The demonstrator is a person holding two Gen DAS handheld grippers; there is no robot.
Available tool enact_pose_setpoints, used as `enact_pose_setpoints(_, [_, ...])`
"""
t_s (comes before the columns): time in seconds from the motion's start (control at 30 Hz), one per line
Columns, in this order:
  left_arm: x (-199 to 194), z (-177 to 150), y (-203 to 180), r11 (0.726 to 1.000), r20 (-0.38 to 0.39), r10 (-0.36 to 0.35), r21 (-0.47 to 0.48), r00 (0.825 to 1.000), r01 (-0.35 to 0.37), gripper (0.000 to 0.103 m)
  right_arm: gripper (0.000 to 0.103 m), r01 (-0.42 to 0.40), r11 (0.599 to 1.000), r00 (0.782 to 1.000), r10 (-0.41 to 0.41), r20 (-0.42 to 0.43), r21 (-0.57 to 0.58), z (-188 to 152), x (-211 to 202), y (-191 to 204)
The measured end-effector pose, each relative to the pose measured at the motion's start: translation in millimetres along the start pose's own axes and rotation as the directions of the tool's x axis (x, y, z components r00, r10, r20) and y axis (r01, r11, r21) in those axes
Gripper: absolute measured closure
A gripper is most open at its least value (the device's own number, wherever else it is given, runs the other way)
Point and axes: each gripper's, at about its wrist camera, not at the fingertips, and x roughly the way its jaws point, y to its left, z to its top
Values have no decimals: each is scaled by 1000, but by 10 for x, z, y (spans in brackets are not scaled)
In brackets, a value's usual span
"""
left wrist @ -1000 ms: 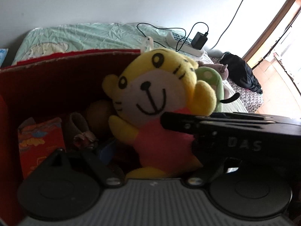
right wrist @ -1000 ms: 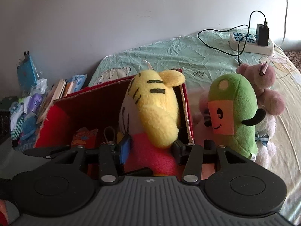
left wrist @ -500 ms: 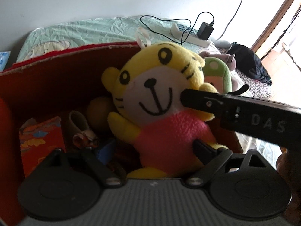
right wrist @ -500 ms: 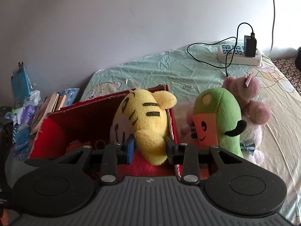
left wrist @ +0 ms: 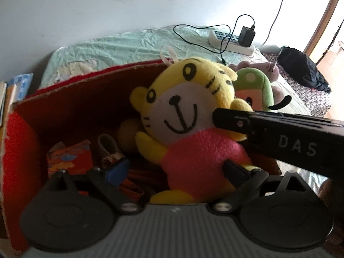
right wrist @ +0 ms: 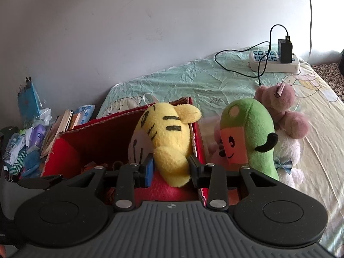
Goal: Organize objects
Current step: 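Lower the tiger into the red box and open the right gripper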
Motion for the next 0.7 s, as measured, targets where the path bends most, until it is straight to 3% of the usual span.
enact_pose_setpoints(0.7, [-283, -143, -66, 989, 21, 146, -34, 989, -145, 6, 66, 24, 999, 999, -23, 45, -36, -140, -321, 51])
